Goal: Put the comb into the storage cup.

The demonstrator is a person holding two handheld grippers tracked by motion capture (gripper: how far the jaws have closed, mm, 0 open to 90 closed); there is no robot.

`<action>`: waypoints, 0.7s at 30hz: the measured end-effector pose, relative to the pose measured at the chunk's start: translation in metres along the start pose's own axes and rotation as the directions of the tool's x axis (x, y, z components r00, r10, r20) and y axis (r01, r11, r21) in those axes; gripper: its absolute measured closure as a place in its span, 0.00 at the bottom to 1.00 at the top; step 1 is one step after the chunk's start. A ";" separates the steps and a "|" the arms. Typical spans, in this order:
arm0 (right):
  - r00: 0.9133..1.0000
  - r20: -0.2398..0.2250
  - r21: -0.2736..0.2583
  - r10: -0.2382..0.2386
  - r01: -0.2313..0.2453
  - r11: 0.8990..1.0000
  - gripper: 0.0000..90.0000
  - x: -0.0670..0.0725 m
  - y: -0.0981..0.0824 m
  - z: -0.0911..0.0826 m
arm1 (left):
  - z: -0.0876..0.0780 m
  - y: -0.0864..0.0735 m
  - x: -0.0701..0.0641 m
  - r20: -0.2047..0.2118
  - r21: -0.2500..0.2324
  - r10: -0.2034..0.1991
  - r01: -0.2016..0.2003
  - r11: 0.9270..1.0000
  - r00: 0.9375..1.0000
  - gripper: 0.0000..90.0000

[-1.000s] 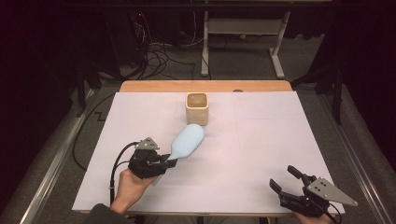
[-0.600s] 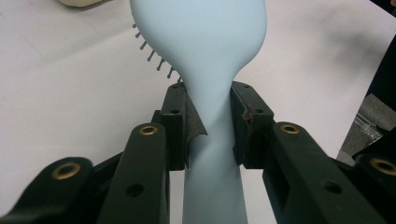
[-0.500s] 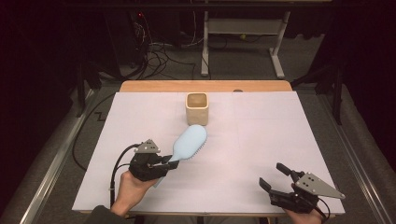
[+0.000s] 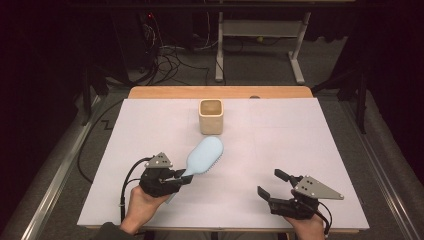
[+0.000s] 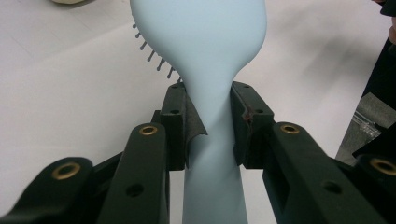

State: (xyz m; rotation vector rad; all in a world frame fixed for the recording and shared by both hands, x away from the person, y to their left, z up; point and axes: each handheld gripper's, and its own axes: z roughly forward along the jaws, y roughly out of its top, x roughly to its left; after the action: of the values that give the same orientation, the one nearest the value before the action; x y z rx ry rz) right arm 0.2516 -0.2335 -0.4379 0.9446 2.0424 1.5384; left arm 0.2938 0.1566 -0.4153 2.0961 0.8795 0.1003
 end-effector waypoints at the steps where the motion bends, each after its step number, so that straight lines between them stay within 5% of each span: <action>1: 1.000 -0.008 0.002 0.001 -0.001 1.000 0.22 0.001 0.001 0.002 | 0.000 0.000 0.000 0.000 0.000 0.000 0.000 1.000 1.000 0.77; 21: 0.994 -0.104 0.043 0.044 -0.039 0.998 0.21 0.011 0.012 0.040 | 0.005 -0.001 -0.006 0.020 0.003 0.028 -0.028 1.000 0.999 0.77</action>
State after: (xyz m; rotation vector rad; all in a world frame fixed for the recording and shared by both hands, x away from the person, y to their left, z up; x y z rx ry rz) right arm 0.2741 -0.1968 -0.4375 0.9451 2.1465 1.6055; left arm 0.2905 0.1503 -0.4181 2.1086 0.8393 0.0923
